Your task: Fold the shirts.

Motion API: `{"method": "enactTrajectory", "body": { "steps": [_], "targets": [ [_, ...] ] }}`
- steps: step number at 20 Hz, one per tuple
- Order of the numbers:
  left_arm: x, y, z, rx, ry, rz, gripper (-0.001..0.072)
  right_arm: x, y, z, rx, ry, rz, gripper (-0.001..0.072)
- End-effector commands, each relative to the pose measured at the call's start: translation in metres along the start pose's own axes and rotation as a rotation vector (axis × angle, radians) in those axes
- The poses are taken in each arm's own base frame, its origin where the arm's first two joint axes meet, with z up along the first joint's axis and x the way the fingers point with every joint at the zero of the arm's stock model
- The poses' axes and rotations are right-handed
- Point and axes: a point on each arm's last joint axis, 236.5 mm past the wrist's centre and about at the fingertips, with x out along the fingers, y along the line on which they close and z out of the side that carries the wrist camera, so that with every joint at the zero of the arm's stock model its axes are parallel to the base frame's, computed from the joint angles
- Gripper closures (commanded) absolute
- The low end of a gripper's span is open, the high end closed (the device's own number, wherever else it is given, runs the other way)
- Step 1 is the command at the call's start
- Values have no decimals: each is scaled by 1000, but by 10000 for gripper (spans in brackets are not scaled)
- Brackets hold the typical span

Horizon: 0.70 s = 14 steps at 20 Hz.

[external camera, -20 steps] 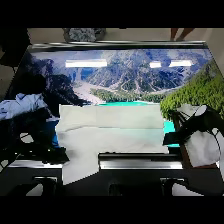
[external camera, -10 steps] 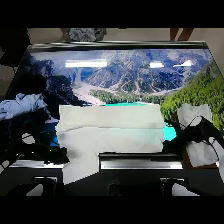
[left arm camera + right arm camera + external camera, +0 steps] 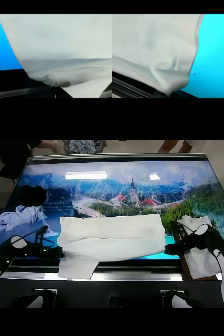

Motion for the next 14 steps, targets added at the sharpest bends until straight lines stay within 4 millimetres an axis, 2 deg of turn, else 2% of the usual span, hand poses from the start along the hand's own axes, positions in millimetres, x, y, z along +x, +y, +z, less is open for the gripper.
{"method": "enactTrajectory", "body": {
  "steps": [1,4,6,8,10,12,14],
  "targets": [
    [-45,-23,50,36,-171,-17,688,-42,0,45,-40,-143,-42,660],
    [-67,-32,98,27,-299,-19,689,-73,-9,90,-78,-255,-124,660],
    [-60,-31,117,16,-272,-22,688,-78,-7,125,-129,-302,-177,659],
    [-40,-23,133,-6,-215,-16,688,-65,-16,152,-111,-307,-222,658],
    [-23,-15,151,-7,-175,-10,688,-47,-18,169,-104,-284,-196,658],
    [-16,-13,170,-6,-167,-9,688,-39,-23,185,-97,-292,-185,657],
    [-11,-11,188,-6,-167,-9,688,-38,-29,201,-84,-327,-189,657]
  ]
}}
